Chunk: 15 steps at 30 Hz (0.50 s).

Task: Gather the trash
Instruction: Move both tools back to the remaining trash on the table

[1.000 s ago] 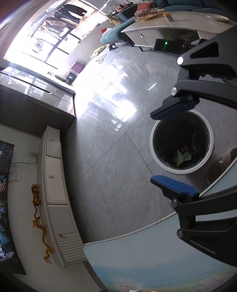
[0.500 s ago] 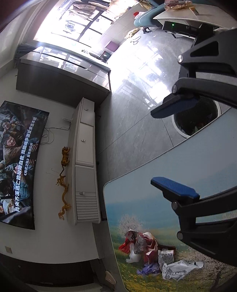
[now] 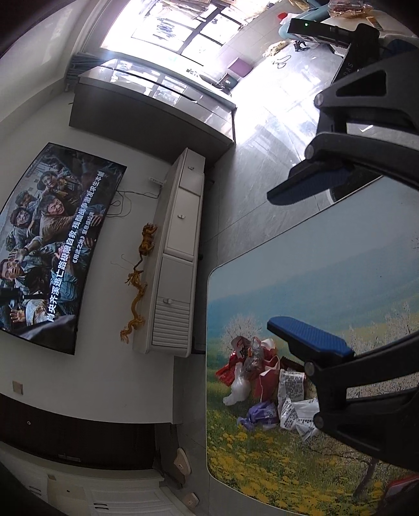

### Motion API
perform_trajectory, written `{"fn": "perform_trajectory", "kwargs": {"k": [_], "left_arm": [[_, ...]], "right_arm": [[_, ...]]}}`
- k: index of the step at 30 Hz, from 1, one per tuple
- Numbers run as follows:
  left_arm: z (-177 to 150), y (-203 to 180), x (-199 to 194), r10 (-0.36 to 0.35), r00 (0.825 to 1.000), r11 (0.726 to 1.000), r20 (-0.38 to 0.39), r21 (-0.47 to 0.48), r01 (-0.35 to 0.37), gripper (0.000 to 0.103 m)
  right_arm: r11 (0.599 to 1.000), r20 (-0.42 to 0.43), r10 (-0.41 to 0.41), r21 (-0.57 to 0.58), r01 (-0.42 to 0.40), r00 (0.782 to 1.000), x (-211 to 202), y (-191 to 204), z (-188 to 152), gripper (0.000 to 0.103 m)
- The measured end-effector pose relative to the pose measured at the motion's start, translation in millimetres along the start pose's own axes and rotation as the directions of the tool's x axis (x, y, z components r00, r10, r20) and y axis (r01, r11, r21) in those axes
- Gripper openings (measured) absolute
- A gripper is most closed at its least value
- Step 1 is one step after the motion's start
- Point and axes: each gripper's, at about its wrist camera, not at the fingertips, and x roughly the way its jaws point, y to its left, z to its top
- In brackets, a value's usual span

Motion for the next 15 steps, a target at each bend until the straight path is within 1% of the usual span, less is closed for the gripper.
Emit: {"fn": "perform_trajectory", "kwargs": {"k": [7,15], "left_arm": [[8.2,41.1,-26.4,0.063,0.996,0.996,0.058,-0.073,-0.059,0.070],[8.5,86.9,-36.7,0.136,0.989,0.981,0.060,-0.147,-0.126,0.070]], "right_arm": [[0.996,0.008,0.040,-0.079,-0.039,0.999,-2.9,45.7,8.5,0.052],[0.986,-0.009,0.085,-0.143,-0.085,0.996,6.6,93.2,11.3,0.052]]}}
